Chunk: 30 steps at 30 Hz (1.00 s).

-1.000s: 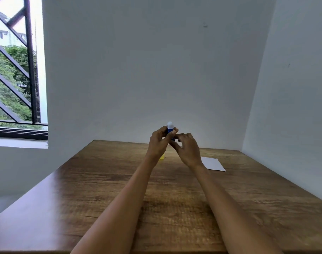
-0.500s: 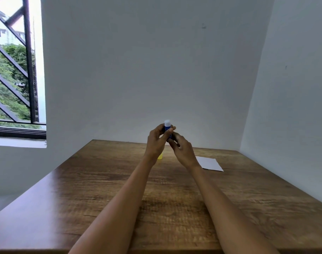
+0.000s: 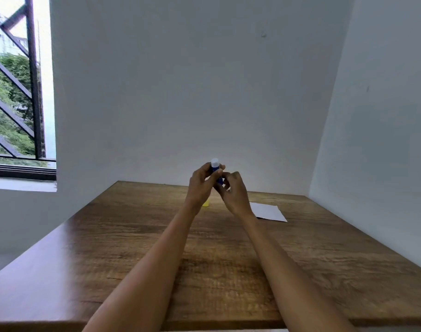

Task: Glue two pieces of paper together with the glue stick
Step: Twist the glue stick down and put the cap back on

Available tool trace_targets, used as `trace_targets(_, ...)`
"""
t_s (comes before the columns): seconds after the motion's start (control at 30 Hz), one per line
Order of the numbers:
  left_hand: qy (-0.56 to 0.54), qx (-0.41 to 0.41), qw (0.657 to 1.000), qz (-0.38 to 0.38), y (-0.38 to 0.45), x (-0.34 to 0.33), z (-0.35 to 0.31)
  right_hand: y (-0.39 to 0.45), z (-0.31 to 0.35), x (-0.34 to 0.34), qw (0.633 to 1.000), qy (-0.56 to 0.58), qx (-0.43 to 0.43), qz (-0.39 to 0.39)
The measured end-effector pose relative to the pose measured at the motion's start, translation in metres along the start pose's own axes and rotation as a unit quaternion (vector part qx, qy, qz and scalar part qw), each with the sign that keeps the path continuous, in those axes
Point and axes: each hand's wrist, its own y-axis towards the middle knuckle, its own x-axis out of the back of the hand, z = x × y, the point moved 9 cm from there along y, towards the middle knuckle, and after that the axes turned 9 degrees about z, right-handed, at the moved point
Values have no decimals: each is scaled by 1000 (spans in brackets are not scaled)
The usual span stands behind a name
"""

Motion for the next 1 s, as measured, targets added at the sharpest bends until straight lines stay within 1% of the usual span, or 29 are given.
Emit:
trace_targets(0.07, 8, 9, 1000, -1, -1, 4, 4, 3, -6, -10, 996, -18, -8, 82)
trace_targets(0.13, 18, 12, 1000, 4, -3, 5, 4, 3, -10, -13, 992, -7, -18, 121)
trace_targets(0.17, 24, 12, 1000, 10, -2, 3, 3, 3, -11, -11, 993, -11, -18, 115)
trace_targets(0.2, 33, 9, 999, 18, -2, 0, 0, 3, -11, -4, 996, -26, -12, 89)
trace_targets(0.3, 62, -9, 997, 41, 0, -14, -7, -2, -9, 21, 996, -79, 6, -39)
trace_targets(0.37, 70, -14, 996, 54, 0, -19, -11, -5, -10, 24, 995, -69, -4, -78)
trace_targets(0.43, 76, -16, 995, 56, 0, -21, -10, -4, -14, 18, 997, -41, -19, -63)
trace_targets(0.53, 66, -6, 997, 26, 0, -10, -7, 1, -15, 1, 999, 26, -10, 31)
trace_targets(0.57, 63, -6, 998, 17, 0, -7, -6, 1, -15, -5, 998, 38, -4, 56)
trace_targets(0.6, 63, -7, 998, 12, 1, -4, -6, 2, -15, -8, 997, 41, -1, 65)
trace_targets(0.67, 62, -9, 998, 10, 1, -4, -6, 2, -12, -5, 998, 38, 6, 41)
trace_targets(0.77, 51, -11, 999, -3, 3, -1, -7, 1, -6, 10, 999, 27, 20, -38)
trace_targets(0.83, 50, -15, 999, -11, 4, 1, -6, -1, -6, 12, 997, 42, 13, -63)
trace_targets(0.9, 51, -14, 999, -10, 5, 1, -4, -1, -8, 9, 996, 56, -1, -66)
trace_targets(1.0, 62, -12, 998, 2, 4, -2, -1, 1, -12, 3, 998, 41, -22, -32)
